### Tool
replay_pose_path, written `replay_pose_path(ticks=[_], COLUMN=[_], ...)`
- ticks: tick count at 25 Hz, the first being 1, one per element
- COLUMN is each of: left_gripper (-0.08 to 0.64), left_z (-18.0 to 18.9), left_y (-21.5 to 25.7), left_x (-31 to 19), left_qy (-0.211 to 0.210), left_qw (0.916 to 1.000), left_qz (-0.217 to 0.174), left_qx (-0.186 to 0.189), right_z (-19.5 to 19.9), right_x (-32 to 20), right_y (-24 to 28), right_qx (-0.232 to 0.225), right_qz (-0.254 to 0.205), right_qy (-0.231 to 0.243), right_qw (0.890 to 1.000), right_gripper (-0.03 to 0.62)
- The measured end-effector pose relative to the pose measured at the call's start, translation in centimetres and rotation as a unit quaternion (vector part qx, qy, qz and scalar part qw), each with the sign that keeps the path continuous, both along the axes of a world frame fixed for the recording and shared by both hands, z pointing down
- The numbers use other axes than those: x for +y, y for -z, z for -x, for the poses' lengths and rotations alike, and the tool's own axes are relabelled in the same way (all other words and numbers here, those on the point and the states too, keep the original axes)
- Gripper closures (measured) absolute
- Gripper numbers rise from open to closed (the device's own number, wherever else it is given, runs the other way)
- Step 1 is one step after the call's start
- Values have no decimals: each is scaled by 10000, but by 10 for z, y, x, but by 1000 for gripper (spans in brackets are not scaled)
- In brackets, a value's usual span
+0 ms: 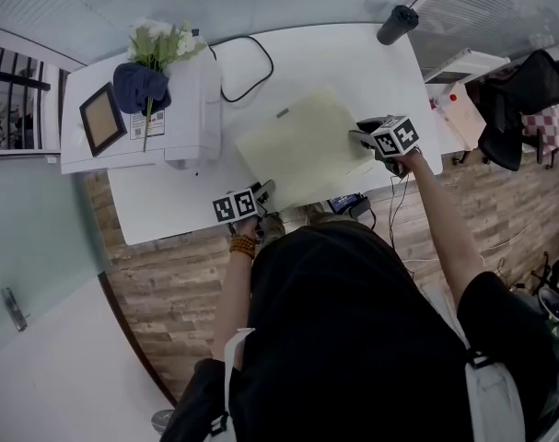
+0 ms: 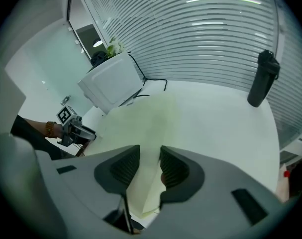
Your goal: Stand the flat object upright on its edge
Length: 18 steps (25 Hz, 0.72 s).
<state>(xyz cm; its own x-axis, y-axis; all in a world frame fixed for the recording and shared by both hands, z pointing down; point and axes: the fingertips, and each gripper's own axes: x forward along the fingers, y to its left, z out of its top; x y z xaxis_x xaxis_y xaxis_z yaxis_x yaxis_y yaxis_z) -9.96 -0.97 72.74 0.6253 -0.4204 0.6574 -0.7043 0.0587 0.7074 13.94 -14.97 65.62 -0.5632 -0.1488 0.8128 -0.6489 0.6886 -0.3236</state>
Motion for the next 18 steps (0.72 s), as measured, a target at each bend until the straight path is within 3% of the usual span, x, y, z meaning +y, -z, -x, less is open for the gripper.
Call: replay_pose_path(ticks=[18], left_gripper=[374], left_z=[1], left_y=[1], left_x=[-8], left_qy=[-3], left_qw=[9997], left_qz=[-50], left_qx=[241], right_z=[15], right_x=[13], right_y=[61], right_qx=[572], right_qz=[-597], right_qy=[867], right_qw=[9928], right_gripper=[469])
